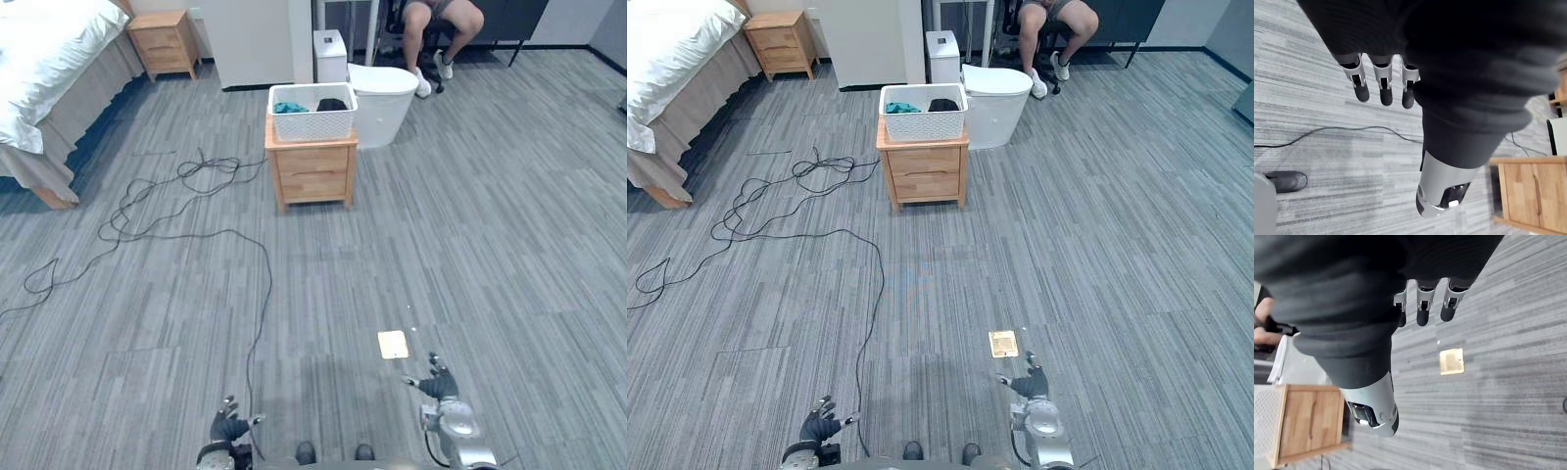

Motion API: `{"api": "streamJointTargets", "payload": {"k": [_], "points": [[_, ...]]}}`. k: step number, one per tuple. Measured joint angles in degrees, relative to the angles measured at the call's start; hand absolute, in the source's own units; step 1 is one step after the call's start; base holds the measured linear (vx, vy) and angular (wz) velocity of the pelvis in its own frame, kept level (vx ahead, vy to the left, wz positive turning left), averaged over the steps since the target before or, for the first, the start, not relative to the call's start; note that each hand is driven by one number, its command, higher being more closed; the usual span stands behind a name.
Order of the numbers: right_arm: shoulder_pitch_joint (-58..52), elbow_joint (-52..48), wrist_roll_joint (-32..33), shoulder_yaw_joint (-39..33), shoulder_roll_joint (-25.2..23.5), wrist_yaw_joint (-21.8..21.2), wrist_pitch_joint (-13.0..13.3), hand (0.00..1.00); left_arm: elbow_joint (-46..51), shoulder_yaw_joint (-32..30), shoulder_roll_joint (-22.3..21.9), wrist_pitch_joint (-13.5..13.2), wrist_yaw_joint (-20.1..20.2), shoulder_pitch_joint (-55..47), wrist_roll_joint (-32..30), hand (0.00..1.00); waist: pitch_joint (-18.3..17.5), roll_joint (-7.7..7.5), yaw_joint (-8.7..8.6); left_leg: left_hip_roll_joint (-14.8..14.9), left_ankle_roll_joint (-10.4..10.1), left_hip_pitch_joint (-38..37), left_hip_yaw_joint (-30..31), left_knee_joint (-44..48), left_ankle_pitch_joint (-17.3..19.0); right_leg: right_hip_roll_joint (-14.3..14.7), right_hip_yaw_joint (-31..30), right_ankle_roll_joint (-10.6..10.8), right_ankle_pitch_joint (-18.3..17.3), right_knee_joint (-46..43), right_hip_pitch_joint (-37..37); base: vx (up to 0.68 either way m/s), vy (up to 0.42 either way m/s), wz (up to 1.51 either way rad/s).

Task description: Pick up the laundry basket with both hands and put the clothes into the washing machine.

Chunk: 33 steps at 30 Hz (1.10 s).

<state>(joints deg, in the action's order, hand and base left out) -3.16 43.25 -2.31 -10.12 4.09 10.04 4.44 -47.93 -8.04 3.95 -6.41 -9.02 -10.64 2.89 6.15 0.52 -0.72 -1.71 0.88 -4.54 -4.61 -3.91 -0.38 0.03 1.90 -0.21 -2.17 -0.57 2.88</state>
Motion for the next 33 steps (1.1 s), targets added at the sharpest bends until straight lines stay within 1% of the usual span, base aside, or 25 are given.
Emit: {"api": "streamJointTargets", "payload": {"k": [2, 5, 7, 12, 17, 19, 21, 22, 23, 24, 25, 26, 27, 28, 29, 30, 31, 32, 33], "points": [[-0.1, 1.5, 0.0, -2.0, 0.2, 0.0, -0.6, 0.0, -0.1, -1.7, 0.2, 0.0, 0.0, 0.2, 0.9, 0.0, 0.0, -0.08, -0.11, 0.0, 0.0, -0.1, 0.1, 0.0, 0.0, 0.0, 0.2, -0.1, 0.1, 0.0, 0.1, 0.05, -0.006, 0.02], [-0.1, 3.0, 0.0, -3.7, 0.7, 0.0, -0.9, 0.0, 0.0, -2.2, 0.8, 0.4, 0.1, 0.6, 1.0, 0.0, 0.1, -0.1, -0.17, 0.0, 0.0, -0.3, 0.3, -0.1, 0.0, 0.0, 0.6, -0.1, 0.1, 0.0, 0.5, 0.05, -0.004, 0.06], [-0.1, 3.3, 0.0, -5.0, 0.9, 0.0, -1.0, 0.0, 0.0, -3.9, 0.9, 0.5, 0.1, 0.6, 1.0, 0.0, 0.2, -0.22, -0.2, 0.0, 0.0, -0.5, 0.7, -0.1, 0.0, 0.0, 1.0, -0.1, 0.0, 0.0, 0.8, 0.02, -0.002, 0.09], [0.3, 3.8, 1.7, -7.1, 0.8, 0.0, -1.2, 0.0, 0.0, -4.0, 0.7, 0.9, 0.1, 0.5, 1.0, 0.0, 0.2, -0.22, -0.11, 0.0, -0.2, -0.5, 0.7, 0.0, 0.1, -0.1, 1.0, 0.4, -0.2, -0.2, 0.8, 0.0, -0.001, 0.01], [0.5, 4.5, 2.9, -7.5, 0.6, 0.1, -1.2, 0.0, 0.0, -4.0, 0.3, 0.9, 0.0, 0.5, 1.1, 0.0, 0.3, -0.27, 0.06, 0.0, -0.5, 0.0, -0.1, 0.0, 0.3, -0.1, 0.2, 0.4, -0.3, -0.4, -0.1, -0.04, -0.004, -0.08], [0.5, 4.8, 2.9, -7.6, 0.3, 0.4, -1.2, 0.0, 0.2, -4.0, -0.2, 0.9, 0.0, 0.5, 1.1, 0.0, 1.1, -0.35, 0.12, 0.0, -0.3, 0.3, -0.3, 0.4, 0.5, -0.2, -0.2, 0.6, -0.5, -0.5, -0.3, -0.04, -0.006, -0.09], [0.5, 4.8, 3.0, -8.2, -0.6, 1.2, -1.5, 0.0, 0.4, -4.0, -0.8, 1.0, 0.0, 0.6, 1.2, 0.0, 1.7, -0.68, 0.19, 0.0, 0.2, 3.2, -0.9, 4.3, 3.3, -0.2, -0.7, 1.2, -1.9, -2.0, -2.2, -0.04, -0.007, -0.1], [0.5, 4.8, 3.0, -8.2, -0.8, 1.3, -1.6, 0.0, 0.6, -3.9, -0.9, 1.0, 0.0, 0.6, 1.2, 0.0, 1.8, -0.8, 0.28, 0.1, 0.4, 4.1, -1.2, 5.7, 4.1, -0.2, -1.0, 1.2, -2.2, -2.5, -2.8, 0.0, 0.008, -0.23], [0.5, 4.7, 3.0, -8.2, -0.9, 1.4, -1.9, 0.0, 1.0, -3.9, -1.0, 1.1, -0.1, 0.5, 1.3, 0.0, 2.1, -0.95, 0.73, 0.4, 0.6, 5.5, -2.0, 8.2, 5.6, -0.2, -1.7, 1.7, -2.9, -3.6, -3.8, 0.01, 0.011, -0.27], [0.5, 4.7, 3.0, -8.2, -1.0, 1.5, -2.1, 0.0, 1.5, -3.9, -1.0, 1.1, -0.2, 0.5, 1.4, 0.0, 2.2, -1.01, 1.2, 0.5, 0.6, 6.1, -2.6, 9.3, 6.4, -0.1, -2.2, 1.6, -3.3, -4.2, -4.4, 0.03, 0.022, -0.43], [0.5, 4.7, 3.0, -8.1, -1.0, 1.7, -2.4, 0.0, 2.4, -3.9, -1.0, 1.1, -0.5, 0.4, 1.7, 0.0, 2.4, -1.1, 1.8, 0.8, 0.9, 7.2, -3.7, 12.0, 8.2, 0.0, -3.3, 2.1, -4.7, -6.5, -5.8, 0.04, 0.03, -0.4], [0.6, 4.7, 2.9, -8.1, -0.9, 2.2, -2.4, 0.0, 3.1, -3.9, -1.0, 1.1, -1.1, 0.3, 1.8, 0.0, 2.4, -1.12, 1.84, 0.9, 1.3, 8.3, -4.2, 14.0, 9.8, -0.1, -3.8, 2.5, -6.3, -9.3, -7.3, 0.05, 0.039, -0.39], [0.7, 4.7, 2.9, -8.0, -0.9, 2.3, -2.5, 0.0, 3.7, -3.9, -0.9, 1.1, -1.2, 0.2, 2.3, 0.0, 2.5, -1.2, 1.88, 0.8, 1.6, 8.8, -4.9, 15.9, 11.3, -0.4, -4.4, 3.4, -8.3, -12.8, -8.8, 0.13, 0.085, -0.43], [1.0, 4.5, 2.9, -7.7, -1.0, 2.3, -2.6, 0.0, 4.9, -3.5, -0.8, 1.1, -1.4, -0.6, 3.1, 0.0, 2.7, -1.13, 1.83, 0.7, 2.2, 8.8, -6.1, 18.4, 13.9, -0.8, -4.9, 4.9, -9.8, -20.2, -11.6, 0.13, 0.088, -0.43], [1.0, 3.9, 2.9, -7.3, -1.1, 2.3, -2.6, 0.0, 5.5, -3.4, -0.8, 1.1, -1.5, -0.7, 3.2, 0.0, 3.1, -1.02, 1.89, 0.7, 2.3, 8.8, -6.2, 19.1, 15.0, -1.0, -4.6, 5.6, -10.4, -24.3, -13.1, 0.15, 0.117, -0.35], [0.3, 1.8, 2.9, -6.7, -1.5, 2.3, -2.7, 0.0, 6.0, -3.1, -0.7, 1.0, -1.5, -0.5, 3.3, 0.0, 4.0, -0.71, 1.7, 0.7, 3.0, 7.6, -5.9, 20.4, 16.6, -1.3, -3.6, 5.8, -10.4, -32.3, -15.9, 0.14, 0.079, -0.06], [-0.4, 0.2, 2.9, -6.0, -1.9, 2.3, -2.7, 0.0, 6.7, -2.4, -0.2, 1.0, -1.6, -0.3, 3.3, 0.0, 4.7, -0.85, 1.39, 0.4, 3.7, 6.3, -5.5, 21.3, 17.5, -1.8, -2.3, 5.9, -10.8, -40.2, -19.2, 0.23, 0.091, 0.12], [-1.7, -0.7, 2.9, -5.3, -2.1, 2.3, -2.8, 0.0, 6.9, -1.2, 0.7, 1.0, -1.9, 0.5, 3.3, 0.0, 5.3, -1.05, 1.46, 0.3, 4.1, 4.7, -4.7, 22.2, 19.4, -2.5, 0.0, 5.2, -12.6, -44.8, -21.7, 0.34, 0.082, 0.27], [-2.2, -0.7, 2.9, -5.0, -2.1, 2.3, -2.8, 0.0, 6.9, -0.8, 1.2, 1.0, -2.2, 0.8, 3.3, 0.0, 5.5, -0.8, 1.26, 0.2, 3.9, 3.7, -3.7, 22.1, 20.1, -3.1, 1.6, 4.6, -13.4, -45.0, -23.4, 0.44, 0.076, 0.43]]}}
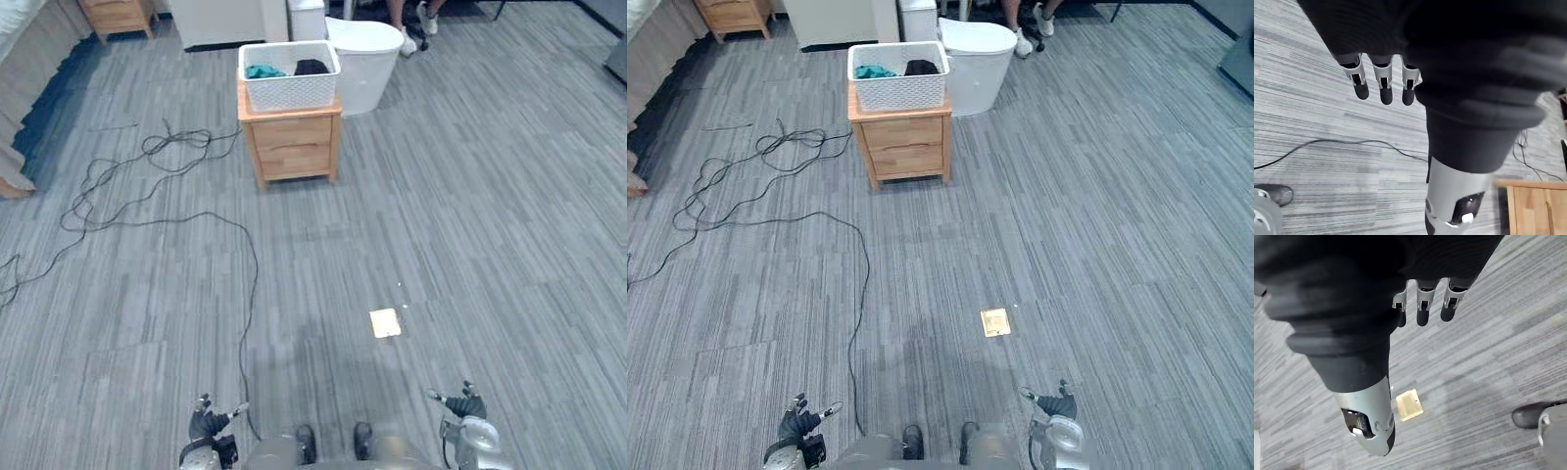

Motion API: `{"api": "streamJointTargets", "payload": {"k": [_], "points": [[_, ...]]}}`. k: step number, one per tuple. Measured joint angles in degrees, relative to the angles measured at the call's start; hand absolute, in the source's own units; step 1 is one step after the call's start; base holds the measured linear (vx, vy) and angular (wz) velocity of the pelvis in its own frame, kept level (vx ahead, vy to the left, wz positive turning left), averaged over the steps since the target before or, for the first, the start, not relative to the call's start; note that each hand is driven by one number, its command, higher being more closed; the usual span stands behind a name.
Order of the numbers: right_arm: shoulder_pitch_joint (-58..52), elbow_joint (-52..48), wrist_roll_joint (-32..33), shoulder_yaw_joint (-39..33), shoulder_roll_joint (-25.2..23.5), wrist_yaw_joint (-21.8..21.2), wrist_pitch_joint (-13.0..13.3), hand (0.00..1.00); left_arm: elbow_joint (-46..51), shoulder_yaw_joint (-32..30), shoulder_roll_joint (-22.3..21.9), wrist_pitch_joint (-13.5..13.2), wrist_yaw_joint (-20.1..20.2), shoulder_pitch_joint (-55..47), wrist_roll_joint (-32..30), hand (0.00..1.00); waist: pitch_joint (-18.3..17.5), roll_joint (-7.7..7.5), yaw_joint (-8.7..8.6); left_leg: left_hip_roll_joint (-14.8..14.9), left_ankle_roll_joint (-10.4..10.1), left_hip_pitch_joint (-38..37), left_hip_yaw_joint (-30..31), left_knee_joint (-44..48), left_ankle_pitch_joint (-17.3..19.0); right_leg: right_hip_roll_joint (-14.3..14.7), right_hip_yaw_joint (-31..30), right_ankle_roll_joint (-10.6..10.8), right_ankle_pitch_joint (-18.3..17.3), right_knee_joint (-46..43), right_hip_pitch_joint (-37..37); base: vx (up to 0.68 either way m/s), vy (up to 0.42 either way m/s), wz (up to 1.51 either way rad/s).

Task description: Pick up the laundry basket with both hands and put the clothes into the washing machine.

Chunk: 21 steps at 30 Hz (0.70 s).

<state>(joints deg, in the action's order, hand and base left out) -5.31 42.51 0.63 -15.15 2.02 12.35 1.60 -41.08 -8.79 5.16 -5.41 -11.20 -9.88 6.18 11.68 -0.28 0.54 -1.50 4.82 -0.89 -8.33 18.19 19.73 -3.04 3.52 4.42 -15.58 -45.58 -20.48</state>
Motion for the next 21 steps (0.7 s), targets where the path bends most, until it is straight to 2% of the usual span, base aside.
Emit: {"api": "streamJointTargets", "payload": {"k": [2, 3, 4, 5, 6, 7, 8, 9, 10, 11, 12, 13, 14, 15, 16, 17, 18, 20, 21], "points": [[0.1, -0.1, 0.0, 0.7, 0.6, 0.1, 0.0, 0.0, 0.0, 0.1, 0.7, 0.0, -0.1, 1.7, 0.0, 0.0, 0.9, -0.92, -0.85, 0.3, 0.2, -2.9, 2.4, -1.5, 0.5, -0.1, 3.7, 0.0, -0.6, 5.3, -3.3, 0.49, 0.031, 0.69], [0.6, -0.1, -0.1, 0.7, 1.0, 0.1, 0.0, 0.0, -0.1, 0.2, 0.9, 0.0, -0.1, 2.6, 0.0, 0.0, 1.4, -1.03, -1.41, 0.7, 0.1, -4.4, 4.0, -3.0, 0.5, 0.1, 4.8, -0.3, -0.3, 8.9, -4.8, 0.42, -0.016, 0.82], [1.2, 0.0, -0.1, 0.7, 1.7, 0.1, 0.0, 0.0, -0.2, 0.2, 0.8, 0.0, -0.1, 3.2, 0.0, 0.0, 1.8, -0.65, -1.82, 1.5, 0.1, -5.9, 5.3, -4.7, 0.4, 0.6, 5.8, -1.5, 1.4, 13.0, -6.4, 0.58, -0.069, 0.81], [1.7, -0.1, -0.2, 0.7, 2.6, 0.2, 0.1, 0.0, -0.3, 0.4, 0.8, 0.0, -0.1, 4.0, 0.0, 0.0, 2.6, -0.46, -2.56, 2.4, -1.4, -8.0, 6.8, -7.1, 0.1, 1.8, 7.1, -2.2, 5.9, 20.1, -8.4, 0.73, -0.109, 0.8], [2.0, -0.2, -0.5, 1.0, 3.4, 0.3, 0.3, 0.0, -0.7, 0.9, 1.3, 0.0, -0.2, 4.5, 0.0, 0.0, 3.0, -1.01, -2.84, 2.4, -3.3, -10.1, 7.7, -8.6, 0.1, 1.9, 7.4, -3.2, 11.5, 27.2, -9.1, 0.75, -0.131, 0.7], [1.7, -0.5, -0.8, 1.0, 3.6, 0.3, 0.4, 0.0, -1.2, 1.1, 1.6, 0.0, -0.2, 4.7, -0.1, 0.0, 3.0, -1.41, -3.05, 2.3, -4.2, -11.2, 8.6, -8.7, 0.6, 1.8, 7.2, -3.9, 14.1, 29.6, -9.4, 0.69, -0.167, 0.79], [0.8, -1.1, -1.2, 1.0, 4.2, 0.4, 0.4, 0.0, -2.3, 1.7, 1.7, 0.0, -0.2, 5.0, -0.3, 0.0, 2.8, -1.85, -3.63, 2.9, -5.8, -13.4, 10.4, -8.8, 1.5, 1.1, 7.2, -9.5, 21.7, 26.3, -10.0, 0.7, -0.218, 0.63], [1.4, -1.9, -1.3, 1.0, 4.2, 0.3, 0.4, 0.0, -2.7, 1.8, 1.3, 0.0, -0.1, 5.7, -0.4, 0.0, 2.8, -0.17, -3.74, 4.6, -9.1, -13.0, 10.6, -7.3, -0.2, 1.1, 9.0, -10.7, 15.8, 18.8, -12.0, 0.69, -0.239, 0.55], [1.3, -2.5, -1.3, 1.0, 3.9, 0.2, 0.4, 0.0, -2.8, 1.8, 1.2, 0.0, -0.1, 6.0, -0.4, 0.0, 3.1, 0.08, -4.0, 4.7, -11.1, -13.1, 10.6, -5.6, -1.5, 1.0, 9.5, -10.9, 13.4, 16.5, -12.0, 0.69, -0.26, 0.25], [1.1, -4.2, -1.4, 1.3, 2.7, 0.0, 0.3, 0.0, -2.8, 1.1, 0.7, 0.1, -0.1, 5.7, -0.4, 0.0, 3.4, 0.67, -4.31, 5.8, -14.6, -11.2, 9.5, 2.6, -4.6, 1.6, 10.5, -11.8, 8.9, 13.9, -9.7, 0.86, -0.338, 0.06], [0.3, -6.6, -1.6, 2.8, 2.1, -0.2, 0.3, 0.0, -2.5, -0.6, -0.7, 0.1, 0.0, 4.8, -0.5, 0.0, 3.8, 1.64, -4.18, 7.7, -14.4, -7.0, 8.6, 17.5, -11.9, 3.6, 10.2, -12.5, 5.4, 14.1, -5.0, 0.73, -0.279, -0.09], [0.1, -7.8, -1.7, 3.9, 1.8, -0.2, 0.3, 0.0, -1.9, -0.9, -1.2, 0.1, 0.0, 4.1, -0.6, 0.0, 3.8, 1.95, -4.01, 9.0, -14.6, -3.9, 8.4, 25.9, -18.1, 4.8, 10.1, -13.0, 4.2, 15.1, -2.4, 0.71, -0.256, -0.28], [0.0, -9.3, -1.8, 5.1, 1.4, -0.1, 0.6, 0.0, -1.0, -1.0, -1.6, 0.0, 0.1, 3.2, -0.9, 0.0, 3.9, 2.55, -3.5, 11.2, -13.8, 1.7, 7.8, 38.7, -17.9, 7.0, 9.8, -14.1, 3.1, 16.9, 1.6, 0.51, -0.161, -0.44], [0.1, -10.3, -1.7, 6.1, 0.8, -0.1, 0.8, 0.0, -0.5, -1.0, -1.7, 0.0, 0.4, 3.1, -0.9, 0.0, 4.3, 2.18, -2.45, 12.8, -11.6, 7.0, 6.6, 49.1, -16.5, 8.7, 8.5, -15.0, 2.3, 18.7, 5.4, 0.75, -0.22, -0.66], [0.4, -10.4, -1.6, 7.2, 0.0, -0.1, 1.1, 0.0, 0.1, -1.1, -1.9, 0.1, 0.9, 3.1, -0.9, 0.0, 4.7, 1.11, -0.63, 13.5, -8.9, 13.6, 5.2, 56.6, -14.3, 9.7, 7.0, -15.7, 1.9, 21.2, 10.1, 0.71, -0.191, -0.72], [0.5, -10.4, -1.2, 7.4, -0.5, -0.1, 1.1, 0.0, 0.6, -1.1, -2.7, 0.1, 1.1, 2.9, -0.8, 0.0, 4.9, 0.3, 0.67, 13.4, -6.7, 19.1, 3.3, 57.4, -12.8, 10.0, 5.2, -15.8, 1.8, 24.2, 14.9, 0.58, -0.131, -0.58], [0.5, -10.4, -1.1, 7.6, -0.6, 0.0, 1.1, 0.0, 1.1, -1.0, -3.3, 0.1, 1.1, 2.4, -0.8, 0.0, 4.8, 0.12, 1.07, 13.4, -6.0, 21.7, 2.2, 55.8, -12.0, 10.1, 4.4, -15.7, 1.8, 26.4, 17.3, 0.58, -0.094, -0.5], [1.3, -10.5, -1.1, 7.9, -0.4, 0.0, 1.0, 0.0, 3.6, -1.6, -4.8, -0.3, 1.2, 1.4, -0.4, 0.0, 4.9, 0.31, 2.17, 13.2, -6.0, 28.4, -1.5, 43.6, -9.8, 10.3, 1.6, -14.7, 1.3, 32.6, 24.4, 0.53, -0.022, -0.54], [1.8, -10.5, -1.1, 7.9, -0.3, 0.1, 0.7, 0.0, 3.9, -1.6, -4.8, -0.3, 1.2, 1.4, -0.4, 0.0, 4.9, 0.5, 3.02, 12.3, -6.2, 30.2, -2.9, 31.4, -9.9, 10.2, 0.1, -13.7, 0.6, 35.3, 27.6, 0.58, 0.05, -0.54]]}}
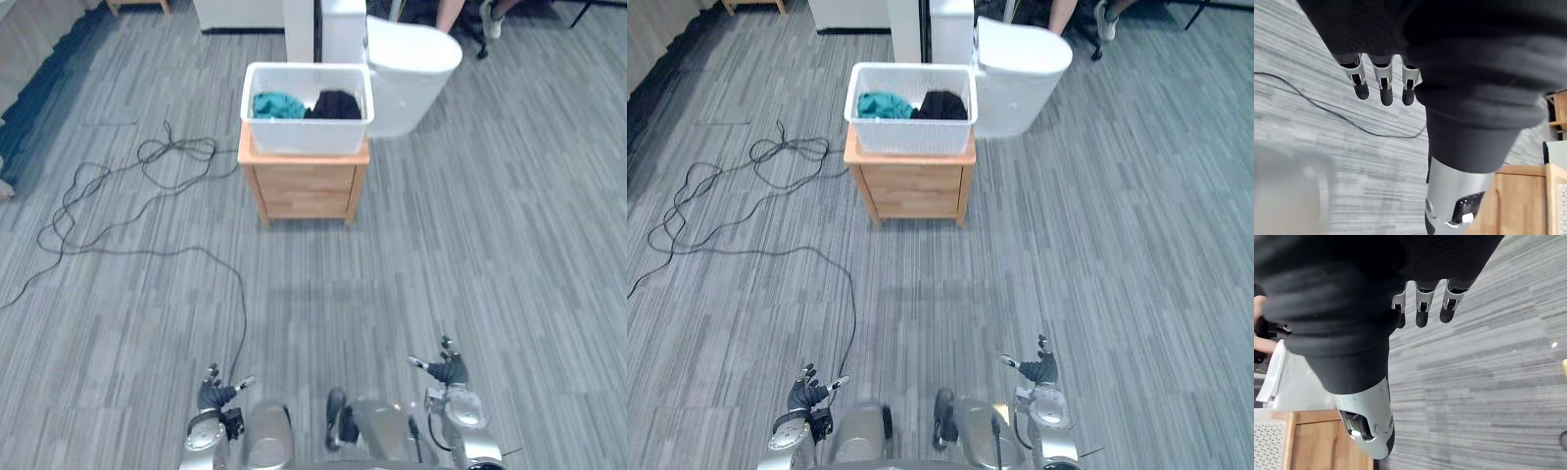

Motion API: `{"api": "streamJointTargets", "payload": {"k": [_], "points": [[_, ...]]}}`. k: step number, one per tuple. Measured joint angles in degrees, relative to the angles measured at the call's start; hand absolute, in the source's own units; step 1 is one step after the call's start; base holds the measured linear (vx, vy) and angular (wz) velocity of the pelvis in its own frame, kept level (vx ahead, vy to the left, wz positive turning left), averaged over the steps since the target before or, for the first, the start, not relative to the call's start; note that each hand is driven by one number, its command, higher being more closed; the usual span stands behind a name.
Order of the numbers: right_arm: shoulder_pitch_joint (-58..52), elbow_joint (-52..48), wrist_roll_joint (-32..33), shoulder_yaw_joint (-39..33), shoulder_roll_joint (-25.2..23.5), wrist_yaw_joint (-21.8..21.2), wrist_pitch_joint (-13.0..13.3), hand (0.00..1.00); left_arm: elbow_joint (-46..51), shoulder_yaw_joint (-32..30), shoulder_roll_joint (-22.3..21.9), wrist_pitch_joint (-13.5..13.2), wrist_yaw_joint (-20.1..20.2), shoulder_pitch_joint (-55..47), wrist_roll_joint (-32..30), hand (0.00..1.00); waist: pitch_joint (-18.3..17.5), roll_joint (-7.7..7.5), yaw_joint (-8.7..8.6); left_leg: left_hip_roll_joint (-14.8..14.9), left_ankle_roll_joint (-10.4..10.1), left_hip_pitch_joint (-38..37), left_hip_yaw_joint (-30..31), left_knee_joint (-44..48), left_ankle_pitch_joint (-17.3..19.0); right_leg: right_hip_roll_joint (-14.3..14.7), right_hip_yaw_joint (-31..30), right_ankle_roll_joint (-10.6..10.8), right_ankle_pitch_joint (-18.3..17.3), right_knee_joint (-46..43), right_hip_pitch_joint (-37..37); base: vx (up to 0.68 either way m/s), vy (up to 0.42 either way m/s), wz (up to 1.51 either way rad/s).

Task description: Pick up the laundry basket with both hands and put the clothes into the washing machine.

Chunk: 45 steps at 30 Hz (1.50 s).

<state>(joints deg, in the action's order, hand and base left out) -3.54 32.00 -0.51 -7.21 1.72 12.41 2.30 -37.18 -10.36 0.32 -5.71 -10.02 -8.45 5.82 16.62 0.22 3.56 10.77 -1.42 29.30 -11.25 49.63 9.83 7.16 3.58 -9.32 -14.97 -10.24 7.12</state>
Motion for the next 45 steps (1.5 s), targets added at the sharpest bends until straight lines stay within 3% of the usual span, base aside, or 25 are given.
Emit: {"api": "streamJointTargets", "payload": {"k": [2, 3, 4, 5, 6, 7, 8, 9, 11, 13, 16, 17, 18, 19, 20, 21, 23, 26, 29, 31, 32, 33, 36, 40, 45], "points": [[0.4, 0.0, -0.1, 0.1, 0.5, 0.1, -0.1, 0.0, 0.2, 0.0, -0.2, 0.0, -0.1, -0.2, 0.0, 0.0, -0.1, 0.0, 0.88, -1.5, -2.9, 0.0, -0.3, -19.2, -2.2, -0.5, -2.3, 2.0, -2.2, 2.4, 3.8, 0.7, 0.126, -0.73], [0.8, 0.6, -0.1, -0.3, 1.2, 0.2, -0.1, 0.0, 0.4, 0.0, -0.2, 0.1, -0.1, -0.6, 0.0, 0.0, -0.3, 0.01, 1.4, -2.6, -3.3, 0.0, -0.4, -27.1, -2.6, -0.9, -3.2, 3.1, -4.6, 2.7, 5.8, 0.6, 0.166, -0.75], [0.8, 1.3, -0.2, -0.8, 1.4, 0.2, -0.2, 0.0, 0.3, 0.0, -0.2, 0.2, -0.2, -0.7, 0.0, 0.0, -0.8, 0.09, 1.44, -3.1, -3.0, -0.1, -0.2, -28.8, -2.8, -1.4, -3.8, 4.0, -5.9, 2.6, 7.0, 0.69, 0.222, -0.7], [0.2, 3.4, -0.5, -1.5, 1.6, 0.6, -0.4, 0.0, -0.1, -0.1, 0.2, 0.2, -0.2, -1.1, 0.0, 0.0, -2.3, -0.99, 1.62, -4.6, 1.5, -0.2, -0.4, -26.4, -7.3, -3.7, -5.1, 7.1, -8.2, 0.6, 8.2, 0.81, 0.26, -0.63], [-0.1, 4.1, -1.0, -2.0, 1.0, 0.9, -0.6, 0.0, -0.8, -0.6, 0.5, 0.1, -0.3, -1.3, 0.0, 0.0, -3.7, -2.23, 1.87, -6.1, 5.5, -0.9, -1.0, -23.8, -10.0, -5.8, -5.4, 9.5, -9.5, -7.6, 6.5, 0.85, 0.269, -0.57], [-0.1, 4.6, -1.3, -2.5, 0.6, 1.0, -0.6, 0.0, -0.9, -0.7, 1.2, 0.1, -0.3, -1.1, 0.0, 0.0, -3.5, -3.67, 1.71, -7.0, 5.7, -1.9, -1.8, -22.0, -8.1, -7.5, -5.2, 9.8, -9.5, -14.8, 4.2, 0.85, 0.235, -0.36], [-0.3, 5.8, -1.9, -3.7, -0.4, 1.1, -0.7, 0.0, -1.6, -0.5, 2.6, 0.1, -0.3, -1.0, -0.2, 0.0, -3.7, -5.94, 1.15, -8.7, 6.1, -4.9, -2.8, -20.6, -3.9, -10.4, -4.3, 15.0, -4.6, -31.8, -1.8, 0.82, 0.21, -0.02], [-0.6, 6.2, -2.1, -3.6, -0.5, 1.2, -0.9, 0.0, -3.3, 0.7, 3.2, 0.5, -0.4, -0.2, -0.5, 0.0, -3.7, -6.08, -0.38, -9.8, 6.8, -8.3, -2.4, -19.1, 0.0, -12.7, -3.1, 14.4, 2.8, -46.7, -7.5, 0.79, 0.196, 0.05], [-0.5, 6.4, -2.4, -3.0, -0.7, 1.2, -1.1, 0.0, -4.4, 1.3, 3.0, 1.2, -1.1, -0.2, -1.0, 0.0, -3.2, -5.26, -1.22, -10.0, 7.3, -15.6, -2.3, -19.4, 3.3, -14.6, -0.9, 11.2, 0.5, -57.9, -13.9, 0.74, 0.18, -0.07], [-1.0, 5.5, -2.5, -2.0, -0.8, 1.2, -0.9, 0.0, -4.3, 1.4, 2.5, 1.4, -1.4, 0.4, -1.0, 0.0, -2.6, -3.89, -1.48, -9.5, 7.7, -23.1, -1.0, -22.3, 3.7, -14.1, 1.8, 9.9, -1.0, -56.0, -17.6, 0.75, 0.124, 0.06], [-2.4, 3.1, -2.5, -2.1, -1.5, 1.2, -0.8, 0.0, -3.4, 1.2, 2.2, 0.9, -1.3, 1.7, -1.0, 0.0, -2.5, -3.73, -2.68, -9.1, 7.0, -29.8, 1.1, -25.4, 4.0, -11.9, 4.7, 12.0, -2.4, -40.8, -23.8, 0.58, -0.016, 0.62], [-3.2, 3.0, -2.5, -3.1, -1.4, 1.2, -0.6, 0.0, -3.4, 0.9, 1.9, 0.8, -1.3, 1.8, -1.1, 0.0, -2.7, -3.93, -2.71, -9.3, 4.9, -31.7, 2.4, -25.5, 5.2, -9.8, 3.3, 11.9, -0.8, -28.9, -24.2, 0.45, -0.046, 0.6], [-3.9, 3.0, -2.5, -3.7, -1.5, 1.2, -0.6, 0.0, -3.3, 0.6, 1.8, 0.9, -1.3, 1.6, -1.2, 0.0, -3.0, -4.43, -2.67, -9.9, 3.5, -32.4, 2.8, -25.3, 6.1, -8.9, 2.4, 10.3, 2.7, -21.7, -23.6, 0.66, -0.102, 0.77], [-4.9, 3.9, -2.4, -4.6, -1.4, 1.3, -0.8, 0.0, -4.5, -0.2, 0.8, 1.3, -1.3, 1.5, -1.7, 0.0, -4.0, -5.03, -2.16, -10.2, 0.3, -33.2, 5.2, -23.5, 8.4, -9.3, 2.6, 7.2, 9.1, -16.6, -22.9, 0.51, -0.079, 0.57], [-5.0, 4.0, -2.4, -4.9, -1.0, 1.3, -1.1, 0.0, -4.5, -0.7, 0.1, 1.4, -1.2, 1.2, -2.0, 0.0, -4.7, -3.91, -2.1, -9.4, 0.0, -33.0, 5.7, -22.6, 8.2, -8.7, 3.3, 6.6, 8.7, -16.4, -22.2, 0.58, -0.097, 0.64], [-5.3, 3.7, -2.4, -5.5, -0.8, 1.3, -1.1, 0.0, -4.5, -0.7, -1.2, 1.4, -1.2, 0.5, -2.1, 0.0, -6.0, -2.4, -2.07, -8.0, -2.4, -31.6, 5.7, -20.6, 6.9, -8.7, 4.6, 6.2, 8.4, -14.3, -21.0, 0.35, -0.042, 0.42], [-5.0, 3.4, -2.3, -5.3, -0.6, 1.3, -1.1, 0.0, -4.5, -1.5, -2.3, 1.3, -1.1, 0.7, -2.2, 0.0, -5.8, -1.17, -2.3, -5.1, -3.8, -27.8, 3.3, -13.3, 7.3, -8.7, 5.3, 6.5, 7.5, -9.1, -16.8, 0.4, -0.064, 0.65], [-4.5, 3.7, -2.3, -5.2, -1.3, 1.3, -0.8, 0.0, -4.6, -2.7, -2.1, 1.3, -1.2, -0.7, -2.2, 0.0, -5.9, -1.18, -0.5, -0.3, -3.6, -26.1, -0.1, -8.4, 7.6, -8.6, 5.8, 6.7, 7.5, -6.1, -11.3, 0.27, -0.028, 0.21], [-3.0, 4.9, -2.3, -5.4, -1.2, 1.4, -0.8, 0.0, -5.5, -3.9, -2.2, 1.3, -1.2, -1.9, -2.2, 0.0, -6.0, -0.98, 0.57, 2.7, -3.3, -25.5, -0.2, -17.2, 7.1, -9.8, 5.7, 7.1, 7.2, -6.1, -9.8, 0.15, 0.113, -0.17], [-3.2, 4.9, -2.4, -6.7, -1.0, 1.5, -0.7, 0.0, -6.7, -3.9, -2.4, 1.3, -1.2, -1.7, -2.6, 0.0, -7.0, 0.46, 0.39, 3.6, -2.5, -25.5, 0.7, -26.2, 1.0, -10.0, 5.7, 9.7, 5.8, -6.0, -10.2, 0.05, 0.21, -0.1], [-3.2, 5.6, -2.4, -7.8, -0.3, 1.7, -0.8, 0.0, -8.1, -3.8, -3.1, 1.4, -1.2, -1.6, -2.7, 0.0, -7.9, 1.92, 0.15, 3.3, -5.2, -26.5, 2.4, -30.1, 0.1, -10.0, 5.7, 11.4, 5.4, -6.3, -10.8, 0.02, 0.31, 0.09], [-3.7, 5.8, -2.4, -8.6, -1.0, 2.0, -1.0, 0.0, -8.6, -3.8, -3.2, 1.5, -1.2, -1.6, -3.2, 0.0, -8.5, 1.47, -0.63, 2.2, -6.0, -28.1, 2.5, -34.6, 0.4, -11.3, 5.7, 12.4, 5.8, -5.7, -10.8, 0.01, 0.316, 0.17], [-5.0, 6.0, -2.6, -8.5, -2.9, 2.2, -1.2, 0.0, -9.1, -3.7, -2.1, 1.5, -1.2, -1.7, -4.1, 0.0, -9.7, -0.48, -1.12, -1.3, -4.9, -28.7, 1.4, -37.7, -1.0, -14.2, 5.6, 14.9, 7.3, -3.7, -10.6, 0.01, 0.239, 0.1], [-4.9, 3.0, -3.6, -6.3, -2.4, 2.4, -1.2, 0.0, -9.4, -2.7, -0.6, 1.5, -1.3, -1.7, -4.4, 0.0, -10.0, -0.32, -1.21, -3.6, -3.6, -30.7, -0.4, -40.5, -1.8, -15.5, 3.7, 16.5, 8.7, -1.4, -9.9, -0.01, 0.111, -0.21], [-4.3, -5.3, -4.3, -0.7, -0.9, 2.4, -0.5, 0.0, -4.3, -0.4, 1.2, 1.3, -1.4, -1.4, -4.4, 0.0, -9.9, -0.27, -1.27, -4.5, -3.4, -31.0, -1.4, -42.2, -2.3, -15.3, 2.2, 16.9, 10.6, 1.4, -10.4, 0.0, 0.032, -0.17]]}}
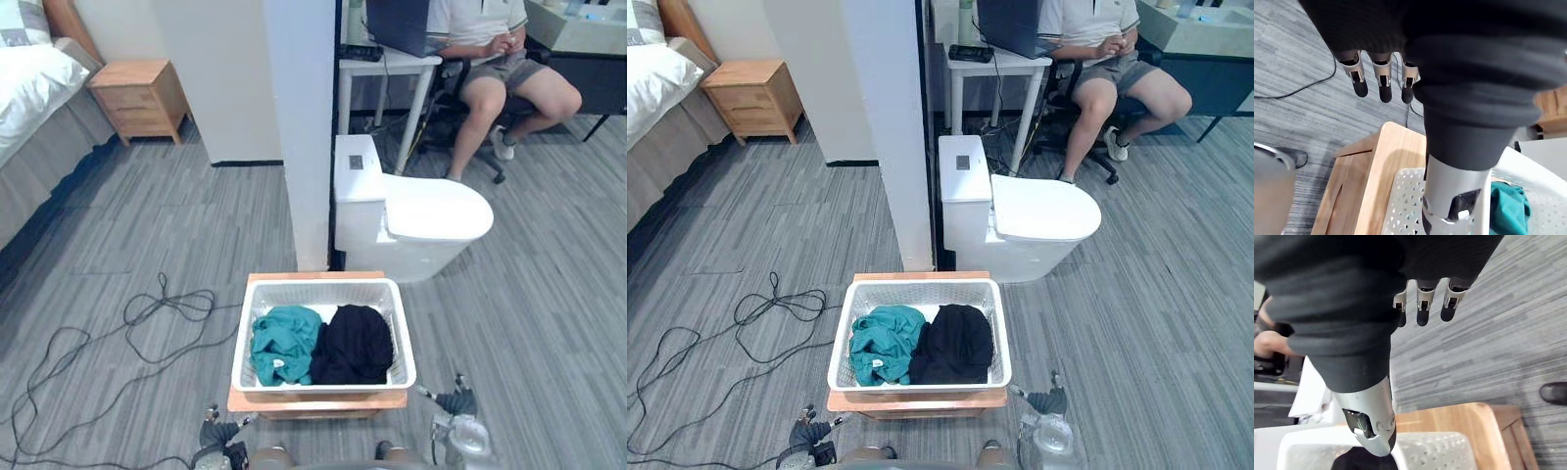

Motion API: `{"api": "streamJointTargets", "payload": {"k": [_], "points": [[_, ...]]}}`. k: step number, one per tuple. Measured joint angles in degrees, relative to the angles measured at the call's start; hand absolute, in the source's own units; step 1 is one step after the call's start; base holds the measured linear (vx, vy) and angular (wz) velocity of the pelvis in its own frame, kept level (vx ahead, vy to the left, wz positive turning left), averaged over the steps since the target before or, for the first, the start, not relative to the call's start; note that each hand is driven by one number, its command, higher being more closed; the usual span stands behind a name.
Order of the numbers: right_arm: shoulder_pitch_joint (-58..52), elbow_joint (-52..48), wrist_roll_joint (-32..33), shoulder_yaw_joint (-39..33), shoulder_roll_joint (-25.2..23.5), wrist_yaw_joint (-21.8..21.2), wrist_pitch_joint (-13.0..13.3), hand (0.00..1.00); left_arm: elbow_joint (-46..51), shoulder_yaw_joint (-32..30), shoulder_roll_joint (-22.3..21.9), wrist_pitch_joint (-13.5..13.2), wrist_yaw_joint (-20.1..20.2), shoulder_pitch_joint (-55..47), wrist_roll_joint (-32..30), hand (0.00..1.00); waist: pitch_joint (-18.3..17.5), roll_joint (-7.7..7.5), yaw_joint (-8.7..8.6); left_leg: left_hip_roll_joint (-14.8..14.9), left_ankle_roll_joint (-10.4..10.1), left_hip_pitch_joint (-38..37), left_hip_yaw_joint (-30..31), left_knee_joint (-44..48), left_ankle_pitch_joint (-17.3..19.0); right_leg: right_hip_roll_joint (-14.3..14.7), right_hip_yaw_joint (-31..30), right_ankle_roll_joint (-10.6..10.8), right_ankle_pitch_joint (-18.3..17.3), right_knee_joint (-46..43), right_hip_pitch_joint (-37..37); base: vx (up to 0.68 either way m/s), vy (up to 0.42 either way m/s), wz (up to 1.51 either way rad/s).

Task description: Pick up the laundry basket with both hands and put the clothes into the washing machine.

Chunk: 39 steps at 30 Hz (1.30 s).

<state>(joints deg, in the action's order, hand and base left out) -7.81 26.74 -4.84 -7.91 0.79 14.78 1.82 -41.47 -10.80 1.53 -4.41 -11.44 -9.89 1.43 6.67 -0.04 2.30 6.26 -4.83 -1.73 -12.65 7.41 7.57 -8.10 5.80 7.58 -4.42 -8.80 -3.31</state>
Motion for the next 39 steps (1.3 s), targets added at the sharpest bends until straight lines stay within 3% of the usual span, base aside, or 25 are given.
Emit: {"api": "streamJointTargets", "payload": {"k": [5, 14, 18, 19, 20, 24, 33, 39], "points": [[5.9, 0.0, -1.5, 3.0, 3.3, 0.0, 0.3, 0.0, 1.2, 0.1, 3.1, -0.5, -1.5, 4.5, 0.1, 0.0, 1.9, 0.25, -0.11, -0.5, 0.4, 2.7, -0.3, -0.4, -0.6, 0.1, -1.1, 0.0, 2.1, 2.3, -2.2, 0.01, 0.02, -0.07], [29.5, 12.4, -1.2, 11.1, 7.5, 0.0, 0.2, 0.0, -3.1, 4.5, 11.7, -0.8, -4.3, 24.0, 0.0, 0.0, 12.9, -0.01, -0.28, -0.3, 1.0, 12.5, 2.3, 5.8, -0.9, 0.2, -2.5, -1.4, 4.7, 0.3, -10.2, -0.07, -0.001, -0.02], [38.2, 18.2, -0.1, 11.3, 9.4, 0.1, -0.1, 0.0, -6.4, 6.8, 14.3, -1.0, -5.0, 32.4, -1.0, 0.0, 16.8, -0.07, -0.04, -0.2, 1.0, 16.0, 2.3, 8.3, -0.9, 0.2, -3.5, -1.3, 5.6, -1.6, -13.8, -0.16, 0.002, -0.07], [40.2, 20.0, 0.1, 11.3, 9.6, 0.1, -0.2, 1.0, -6.9, 7.5, 14.8, -0.9, -5.1, 34.3, -2.2, 0.0, 17.2, -0.19, -0.03, -0.1, 1.3, 17.3, 2.2, 9.4, -0.7, 0.2, -3.8, -1.2, 5.7, -2.4, -15.0, -0.18, 0.015, -0.07], [41.9, 21.9, 0.3, 11.3, 9.7, 0.1, -0.5, 1.0, -8.2, 8.5, 15.2, -0.9, -5.2, 36.4, -2.4, 1.0, 17.3, -0.21, 0.02, 0.0, 1.3, 18.7, 2.1, 10.1, -0.7, 0.2, -4.2, -1.1, 5.8, -2.9, -16.4, -0.18, 0.013, -0.07], [45.8, 22.8, 0.8, 12.4, 9.7, 0.1, -1.2, 1.0, -11.8, 11.3, 14.9, 0.5, -4.9, 42.0, -4.5, 1.0, 18.2, -0.29, -0.4, 0.6, 1.4, 22.1, 2.1, 12.8, -0.6, 0.4, -4.5, -1.2, 6.6, -3.4, -18.8, -0.12, -0.002, -0.05], [46.2, 20.9, 2.6, 13.5, 10.0, 0.3, -2.2, 1.0, -11.7, 11.3, 15.7, 0.2, -5.0, 42.5, -5.7, 1.0, 18.7, -0.37, 0.01, 1.8, 1.2, 22.4, 1.3, 12.5, -0.7, 1.6, -5.3, -1.2, 7.5, -3.1, -19.8, -0.02, -0.025, -0.06], [34.3, 8.9, 3.2, 13.3, 11.0, 0.3, -3.0, 1.0, -4.8, 13.1, 14.7, 1.4, -3.6, 33.4, -5.6, 1.0, 18.7, -0.41, -0.79, 1.4, 1.1, 17.3, 0.8, 9.8, -0.9, 1.7, -5.6, -1.2, 7.5, -0.9, -15.2, 0.08, 0.012, -0.03]]}}
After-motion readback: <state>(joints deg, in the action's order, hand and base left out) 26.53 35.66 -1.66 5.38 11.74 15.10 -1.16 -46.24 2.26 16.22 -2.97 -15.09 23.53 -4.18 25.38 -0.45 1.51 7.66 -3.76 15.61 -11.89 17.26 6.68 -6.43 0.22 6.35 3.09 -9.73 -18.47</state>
